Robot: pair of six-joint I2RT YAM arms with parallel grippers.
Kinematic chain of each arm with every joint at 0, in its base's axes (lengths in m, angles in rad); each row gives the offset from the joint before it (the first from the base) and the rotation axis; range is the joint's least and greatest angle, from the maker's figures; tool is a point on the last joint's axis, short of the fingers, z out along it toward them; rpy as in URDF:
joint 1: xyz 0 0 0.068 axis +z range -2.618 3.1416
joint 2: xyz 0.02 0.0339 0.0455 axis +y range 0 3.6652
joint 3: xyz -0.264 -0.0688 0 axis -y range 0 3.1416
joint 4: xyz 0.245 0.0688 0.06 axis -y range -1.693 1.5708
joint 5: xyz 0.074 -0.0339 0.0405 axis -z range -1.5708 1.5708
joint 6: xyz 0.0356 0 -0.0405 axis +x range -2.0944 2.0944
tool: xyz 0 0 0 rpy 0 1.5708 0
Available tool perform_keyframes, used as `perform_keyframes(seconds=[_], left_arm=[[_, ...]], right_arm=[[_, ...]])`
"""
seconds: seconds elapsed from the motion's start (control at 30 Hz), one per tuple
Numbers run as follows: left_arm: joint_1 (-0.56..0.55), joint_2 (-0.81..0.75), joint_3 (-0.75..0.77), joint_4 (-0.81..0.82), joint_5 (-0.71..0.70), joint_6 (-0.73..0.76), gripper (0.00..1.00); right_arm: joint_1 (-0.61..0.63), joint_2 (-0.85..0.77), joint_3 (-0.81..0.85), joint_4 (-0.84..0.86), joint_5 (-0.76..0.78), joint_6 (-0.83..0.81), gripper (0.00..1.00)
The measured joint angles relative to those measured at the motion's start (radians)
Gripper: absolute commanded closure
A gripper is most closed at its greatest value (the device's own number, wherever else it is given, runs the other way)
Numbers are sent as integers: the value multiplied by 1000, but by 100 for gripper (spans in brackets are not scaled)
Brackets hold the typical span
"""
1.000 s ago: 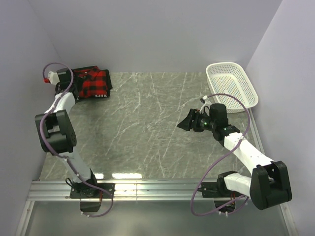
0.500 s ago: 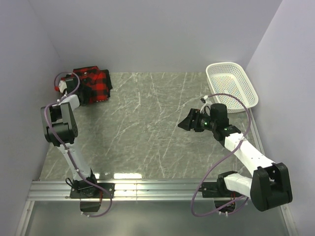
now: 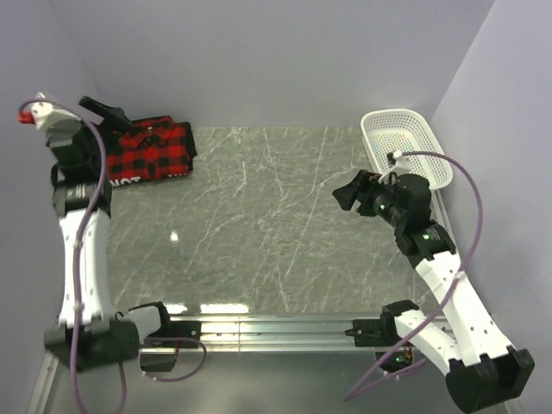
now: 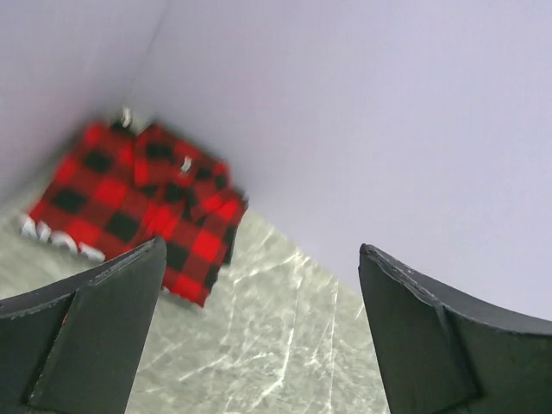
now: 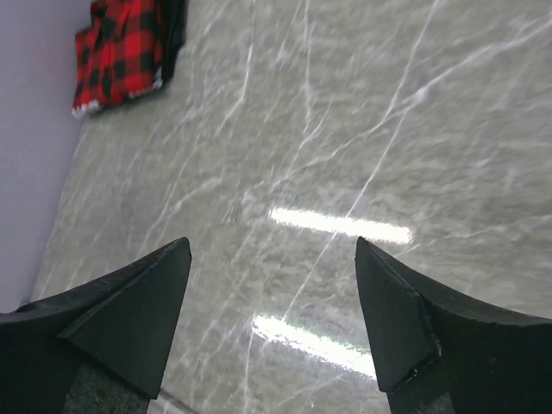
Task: Fold and stack the long sleeve shirts
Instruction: Neatly place the folded shirt to the corner
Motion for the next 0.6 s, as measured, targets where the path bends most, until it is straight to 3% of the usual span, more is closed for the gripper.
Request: perform_keyframes(seconds=[0.3, 0.43, 0.6], left_arm=[[-267, -315, 119, -212, -129, 225, 1], [-389, -507, 17, -254, -255, 284, 1], [-419, -800, -148, -263, -428, 277, 1]], right_arm=[[0, -144, 163, -179, 227, -16, 0], [0, -249, 188, -207, 343, -57, 0], [0, -404, 159, -200, 444, -126, 0]])
